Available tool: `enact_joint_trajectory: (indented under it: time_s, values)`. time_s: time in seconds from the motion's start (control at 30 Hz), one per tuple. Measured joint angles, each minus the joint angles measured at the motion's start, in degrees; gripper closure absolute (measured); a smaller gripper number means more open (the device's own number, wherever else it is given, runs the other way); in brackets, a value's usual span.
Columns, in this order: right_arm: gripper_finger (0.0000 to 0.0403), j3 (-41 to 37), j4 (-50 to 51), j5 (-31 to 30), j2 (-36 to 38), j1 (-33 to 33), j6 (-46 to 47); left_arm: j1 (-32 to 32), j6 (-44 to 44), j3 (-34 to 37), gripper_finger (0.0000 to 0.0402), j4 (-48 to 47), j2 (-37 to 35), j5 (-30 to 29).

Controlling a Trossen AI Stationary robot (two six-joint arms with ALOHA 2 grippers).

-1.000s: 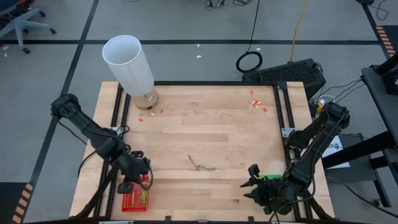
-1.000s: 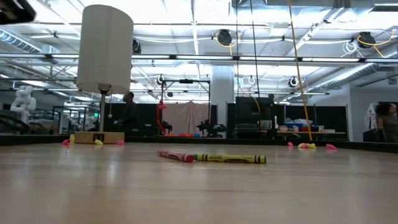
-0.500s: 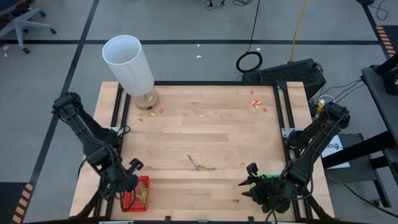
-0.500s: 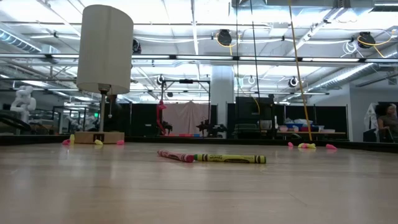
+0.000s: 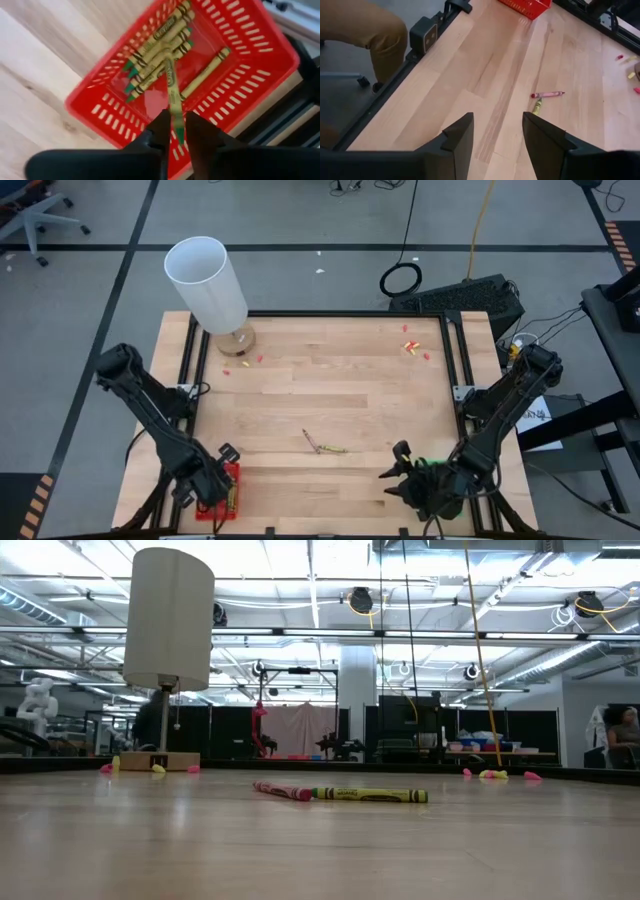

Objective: Sort crayons
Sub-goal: Put the green crayon into the red bin, then put the red crayon into the green bin

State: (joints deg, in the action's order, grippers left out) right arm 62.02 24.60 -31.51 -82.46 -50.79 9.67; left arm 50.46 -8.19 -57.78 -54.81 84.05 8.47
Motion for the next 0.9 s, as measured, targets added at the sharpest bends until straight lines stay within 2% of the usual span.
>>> enact_joint_trajectory:
  time_s: [0.07, 0.2, 0.33, 0.4, 0.57, 0.67, 0.83, 0.9]
  values:
    - [0.025, 0.0, 0.0, 0.0, 0.0, 0.6, -0.4, 0.0, -0.5, 0.0, 0.0334, 0.0, 1.3, 0.0]
    - [0.025, 0.0, -1.2, 0.0, -0.6, 2.4, -0.3, -0.2, -8.3, 0.0, 0.0297, -0.2, 2.5, -3.2]
    - [0.025, 0.0, -3.4, -3.5, -3.0, 5.1, 2.5, -0.4, -12.3, -0.3, 0.0264, -0.3, 2.2, -1.4]
    - [0.025, 0.0, -4.3, -4.9, -4.5, 6.9, 3.3, -0.4, -13.4, -1.4, 0.0256, -0.4, 1.8, -1.0]
    - [0.025, 0.0, -7.0, -2.3, -8.0, 11.4, 4.8, -0.5, -16.8, -5.3, 0.0259, -0.4, 1.3, -3.5]
    - [0.025, 0.0, -11.3, 1.0, -10.1, 13.8, 4.7, -0.6, -19.3, -7.6, 0.0269, 0.5, 1.2, -10.3]
    - [0.025, 0.0, -18.2, 6.1, -13.2, 17.0, 4.2, -0.7, -20.0, -8.8, 0.0286, 3.7, 1.2, -27.3]
    - [0.025, 0.0, -20.2, 6.2, -14.3, 18.0, 4.9, -0.7, -19.9, -8.8, 0.0291, 4.1, 1.2, -34.3]
